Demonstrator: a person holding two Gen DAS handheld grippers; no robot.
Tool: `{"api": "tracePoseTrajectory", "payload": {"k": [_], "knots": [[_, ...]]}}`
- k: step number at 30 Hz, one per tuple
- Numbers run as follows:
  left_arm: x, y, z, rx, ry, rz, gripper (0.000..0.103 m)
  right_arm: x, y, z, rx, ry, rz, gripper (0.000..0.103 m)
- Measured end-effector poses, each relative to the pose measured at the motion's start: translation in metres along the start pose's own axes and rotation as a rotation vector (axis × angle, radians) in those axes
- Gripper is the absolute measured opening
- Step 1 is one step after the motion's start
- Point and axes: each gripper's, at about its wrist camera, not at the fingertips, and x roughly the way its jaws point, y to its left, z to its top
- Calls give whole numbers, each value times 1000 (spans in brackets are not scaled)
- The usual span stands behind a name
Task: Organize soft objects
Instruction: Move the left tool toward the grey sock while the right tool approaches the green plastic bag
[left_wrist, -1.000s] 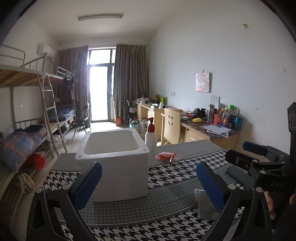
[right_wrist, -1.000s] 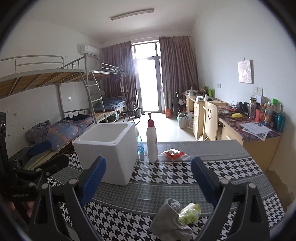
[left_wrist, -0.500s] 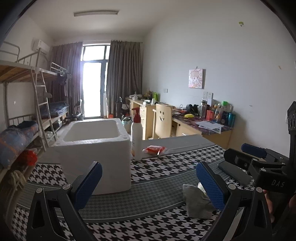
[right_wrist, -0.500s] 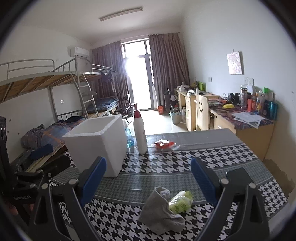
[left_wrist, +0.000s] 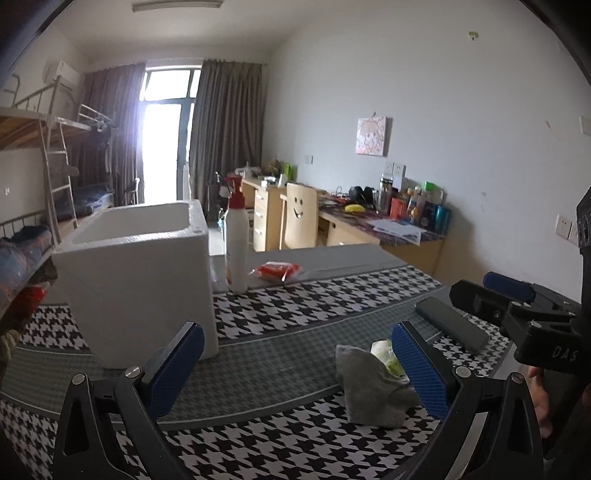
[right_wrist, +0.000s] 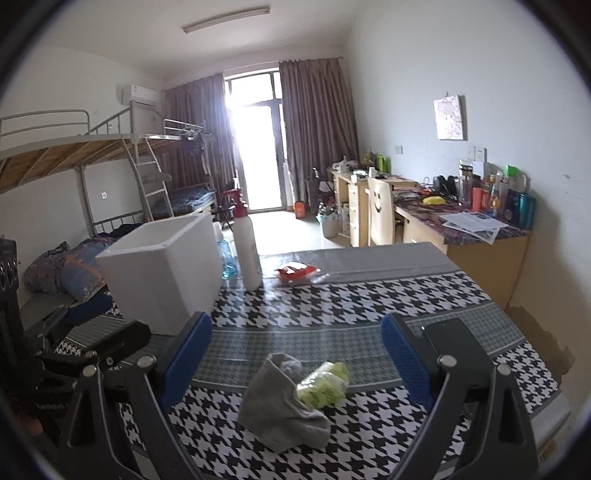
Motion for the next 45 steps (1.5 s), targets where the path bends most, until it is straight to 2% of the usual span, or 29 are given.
{"api": "tracePoseTrajectory", "payload": {"k": [18,32,45], "knots": [[26,-16,-15,27,99,-45,102,12,-17,-17,11,69,-26,95],[53,-30,-24,45,172,-51,102,25,-43,-28,57,117,2,95],[76,-31,-34,23,284,-72,101,46,-50,-41,62,188,21,95]]}}
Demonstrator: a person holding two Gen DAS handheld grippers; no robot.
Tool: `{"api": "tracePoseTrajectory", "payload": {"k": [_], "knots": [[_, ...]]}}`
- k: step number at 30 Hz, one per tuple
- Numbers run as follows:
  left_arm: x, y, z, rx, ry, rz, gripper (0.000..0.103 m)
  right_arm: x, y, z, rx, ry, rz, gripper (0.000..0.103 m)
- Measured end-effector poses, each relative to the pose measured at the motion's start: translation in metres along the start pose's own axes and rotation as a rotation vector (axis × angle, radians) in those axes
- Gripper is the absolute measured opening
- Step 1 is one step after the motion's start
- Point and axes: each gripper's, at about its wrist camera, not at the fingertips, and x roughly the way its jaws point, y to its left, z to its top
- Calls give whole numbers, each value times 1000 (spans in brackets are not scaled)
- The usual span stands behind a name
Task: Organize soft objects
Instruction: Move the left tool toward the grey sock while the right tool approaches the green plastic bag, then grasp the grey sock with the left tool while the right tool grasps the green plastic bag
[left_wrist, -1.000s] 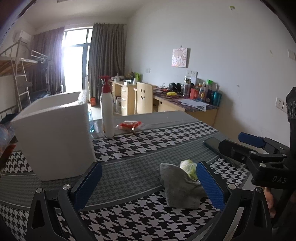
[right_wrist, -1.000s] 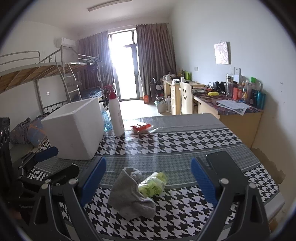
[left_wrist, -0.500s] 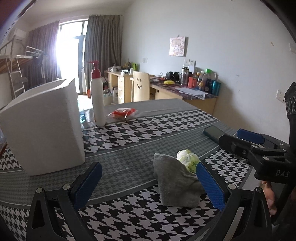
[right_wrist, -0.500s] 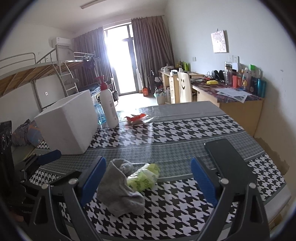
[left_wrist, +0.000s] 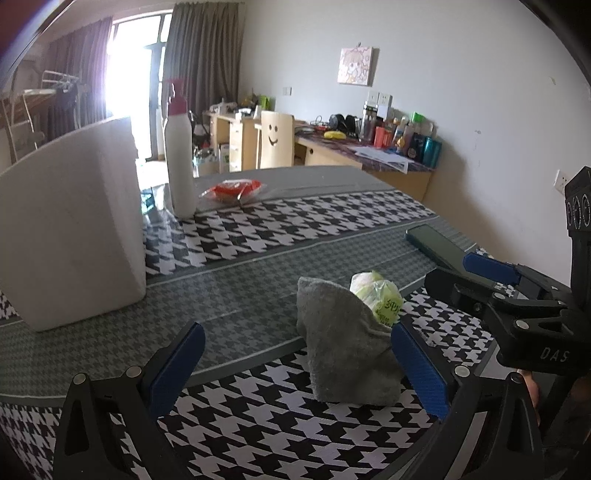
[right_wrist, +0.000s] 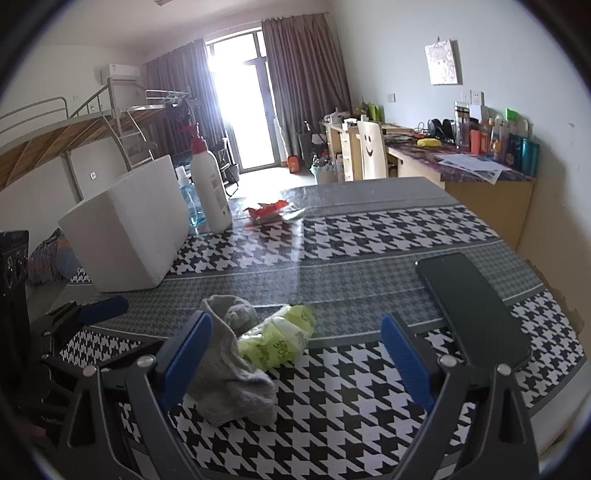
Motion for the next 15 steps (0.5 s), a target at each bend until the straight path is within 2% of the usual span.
{"api": "tracePoseTrajectory", "payload": {"k": [6,9,12,14,15], "knots": [[13,-6,0,7,51,-10,96,4,-7,-2,7,18,9,95],[21,-8,1,9,77,-24,88,7,-10,-2,13,29,24,95],[25,-9,0,8,100,-37,79,8,-16,0,28,31,41,95],[29,-9,0,8,112,-43,68,9,-17,0,29,34,43,95],[31,-10,0,9,120,-48,67,10,-17,0,30,37,45,95]]}}
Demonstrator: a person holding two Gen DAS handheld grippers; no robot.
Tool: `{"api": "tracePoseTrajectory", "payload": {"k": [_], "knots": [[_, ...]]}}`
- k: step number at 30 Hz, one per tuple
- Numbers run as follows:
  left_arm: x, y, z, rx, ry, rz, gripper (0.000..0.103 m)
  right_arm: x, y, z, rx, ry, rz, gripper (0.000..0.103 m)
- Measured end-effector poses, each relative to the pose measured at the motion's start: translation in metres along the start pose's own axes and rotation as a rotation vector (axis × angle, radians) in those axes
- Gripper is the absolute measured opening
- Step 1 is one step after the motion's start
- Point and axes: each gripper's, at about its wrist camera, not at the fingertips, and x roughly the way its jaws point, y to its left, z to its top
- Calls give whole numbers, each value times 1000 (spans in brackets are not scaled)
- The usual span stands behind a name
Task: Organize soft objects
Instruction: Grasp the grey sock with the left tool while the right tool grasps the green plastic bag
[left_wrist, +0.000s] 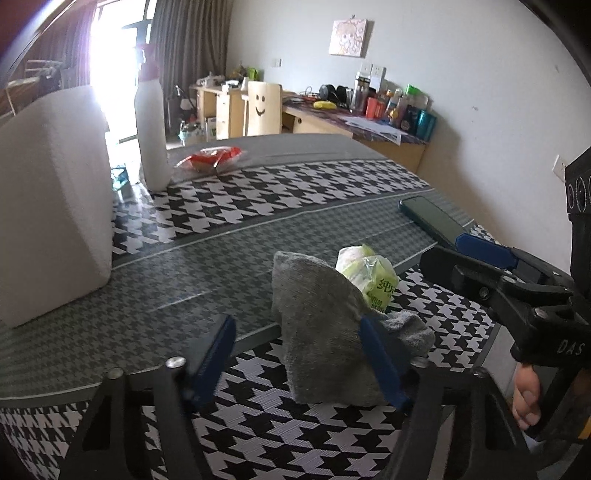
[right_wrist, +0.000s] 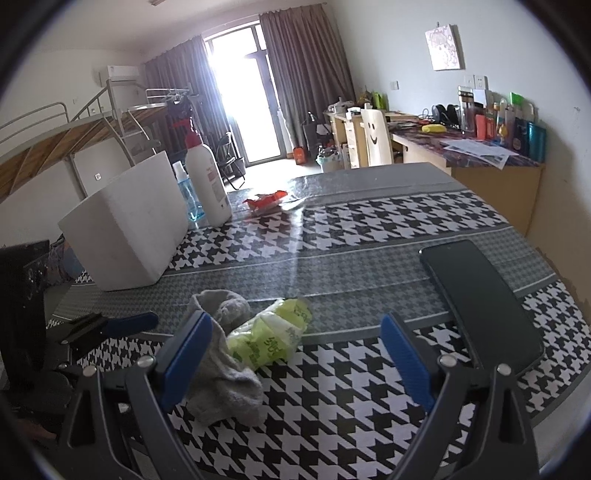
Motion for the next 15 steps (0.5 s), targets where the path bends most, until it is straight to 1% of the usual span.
{"api": "tracePoseTrajectory", "payload": {"k": [1,2,3,6,7,10,15], "knots": [[2,0,0,1,10,-19,62,1,1,0,0,4,2,95],[3,0,-1,1,15,-31,55,2,1,-1,-2,11,6,95],[5,0,-1,2,25,-45,53,4,2,-2,-5,19,10,95],[7,-1,-1,5,33,-44,43,9,3,-3,-11,35,27,95],[7,-1,-1,9,34,-49,38,11,4,-4,-10,44,38,95],[9,-3,-2,16,36,-53,36,16,7,-5,-15,61,53,95],[15,1,-2,4,58,-59,28,22,7,-5,-20,86,52,95]]}}
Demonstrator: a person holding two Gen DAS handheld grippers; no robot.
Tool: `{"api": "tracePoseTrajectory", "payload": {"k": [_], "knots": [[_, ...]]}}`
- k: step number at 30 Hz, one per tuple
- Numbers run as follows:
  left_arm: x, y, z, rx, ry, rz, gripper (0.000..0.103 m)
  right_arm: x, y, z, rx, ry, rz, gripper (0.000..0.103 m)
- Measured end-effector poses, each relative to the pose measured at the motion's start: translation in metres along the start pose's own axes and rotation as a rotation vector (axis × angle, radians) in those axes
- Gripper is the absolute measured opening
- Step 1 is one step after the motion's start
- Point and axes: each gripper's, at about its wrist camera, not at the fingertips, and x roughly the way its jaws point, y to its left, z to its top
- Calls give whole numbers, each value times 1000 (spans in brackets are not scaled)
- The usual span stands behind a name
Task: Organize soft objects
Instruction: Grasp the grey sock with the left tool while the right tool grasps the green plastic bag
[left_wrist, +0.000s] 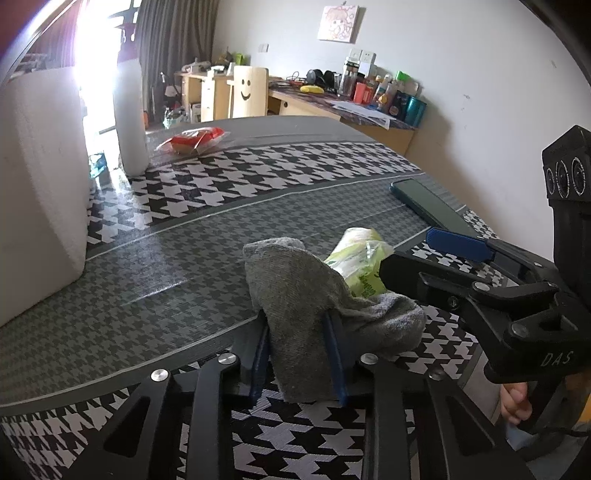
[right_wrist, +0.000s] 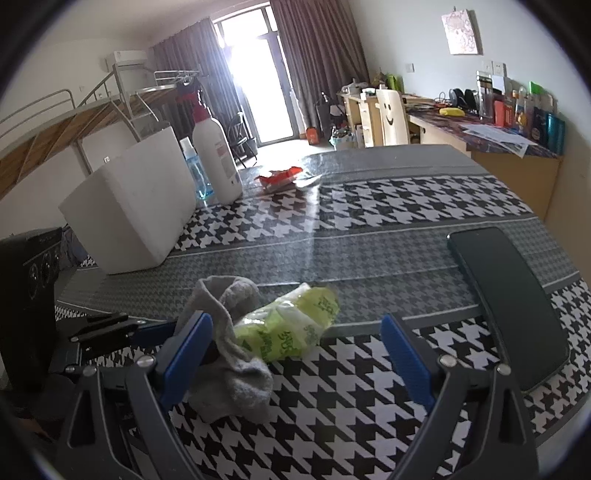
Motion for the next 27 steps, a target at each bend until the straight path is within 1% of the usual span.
{"api": "tracePoseTrajectory", "payload": {"k": [2,5,11,15,17,18,19,20,21,24,27], "knots": [[4,2,-1,-4,12,-8,21,3,-1,0,-1,13,0,95],[3,3,-1,-3,15,-19,18,7,-2,-1,2,30,3,95],[4,2,-1,2,18,-22,17,18,-6,0,30,71,37,95],[5,1,0,5,18,-21,17,23,-6,1,32,81,59,95],[5,2,0,6,18,-20,17,25,-7,1,39,93,55,88],[5,2,0,7,18,-20,17,27,-8,2,46,104,58,81],[5,2,0,7,18,-19,17,30,-9,3,53,116,66,71],[5,2,0,6,18,-20,17,32,-10,3,59,126,71,69],[5,2,0,5,18,-21,17,33,-11,3,64,133,70,67],[5,2,0,6,18,-21,17,32,-10,2,53,134,70,67],[5,1,0,5,18,-21,17,32,-6,1,27,140,51,67]]}}
